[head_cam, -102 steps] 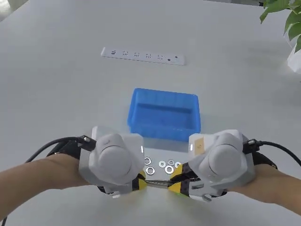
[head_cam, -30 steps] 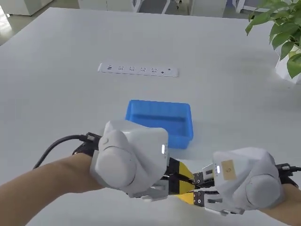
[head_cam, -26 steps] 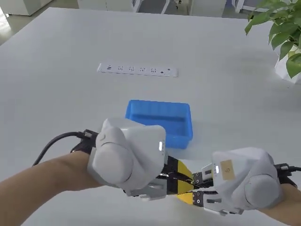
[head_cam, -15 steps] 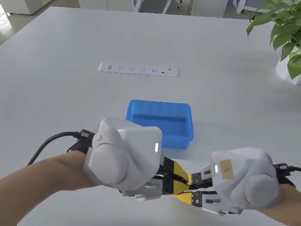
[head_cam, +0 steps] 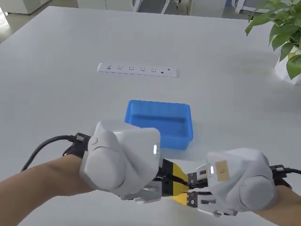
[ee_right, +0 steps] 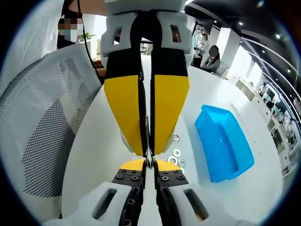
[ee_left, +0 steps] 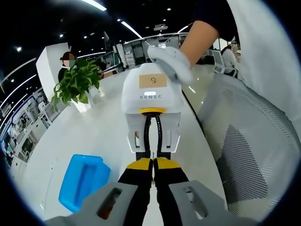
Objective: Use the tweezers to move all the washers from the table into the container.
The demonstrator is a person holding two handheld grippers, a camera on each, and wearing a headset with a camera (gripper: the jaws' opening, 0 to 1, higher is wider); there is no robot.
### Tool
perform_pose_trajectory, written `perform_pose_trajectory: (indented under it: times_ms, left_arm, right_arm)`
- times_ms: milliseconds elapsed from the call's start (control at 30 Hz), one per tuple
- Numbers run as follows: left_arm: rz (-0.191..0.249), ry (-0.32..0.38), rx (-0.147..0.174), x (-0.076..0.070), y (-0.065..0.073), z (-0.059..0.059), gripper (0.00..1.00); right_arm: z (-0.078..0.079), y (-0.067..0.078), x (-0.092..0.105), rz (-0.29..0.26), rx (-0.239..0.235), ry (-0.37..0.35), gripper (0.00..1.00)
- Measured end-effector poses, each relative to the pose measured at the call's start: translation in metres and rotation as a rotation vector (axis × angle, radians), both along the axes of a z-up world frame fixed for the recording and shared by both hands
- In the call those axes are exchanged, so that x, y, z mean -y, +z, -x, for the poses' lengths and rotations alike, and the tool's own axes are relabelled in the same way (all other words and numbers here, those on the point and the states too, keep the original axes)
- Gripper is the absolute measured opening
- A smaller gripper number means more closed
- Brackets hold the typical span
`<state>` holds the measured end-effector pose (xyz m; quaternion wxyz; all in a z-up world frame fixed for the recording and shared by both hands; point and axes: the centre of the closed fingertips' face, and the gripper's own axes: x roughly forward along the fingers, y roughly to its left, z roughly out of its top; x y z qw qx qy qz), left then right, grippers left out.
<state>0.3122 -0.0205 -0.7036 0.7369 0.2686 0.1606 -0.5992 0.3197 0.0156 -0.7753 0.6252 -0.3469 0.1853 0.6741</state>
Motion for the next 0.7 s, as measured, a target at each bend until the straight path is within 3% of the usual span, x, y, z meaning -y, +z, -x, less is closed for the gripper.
perform_pose_trajectory:
  times_ms: [267,367,433,700]
  left_arm:
    - [0.005,0.043,-0.001,-0.018,0.002,-0.002,0.05]
    - [0.027,0.064,-0.008,-0.022,0.007,-0.005,0.05]
    - [0.022,0.073,0.002,-0.027,0.008,-0.007,0.05]
    - [0.014,0.119,-0.006,-0.045,0.006,-0.018,0.05]
  right_arm:
    - [-0.002,0.001,-0.012,-0.005,0.022,-0.005,0.11]
    - [-0.004,-0.004,-0.009,0.03,0.045,-0.012,0.19]
    - [-0.002,-0.005,-0.007,0.021,0.009,-0.042,0.24]
    - [-0.005,-0.011,0.004,0.016,-0.008,-0.095,0.24]
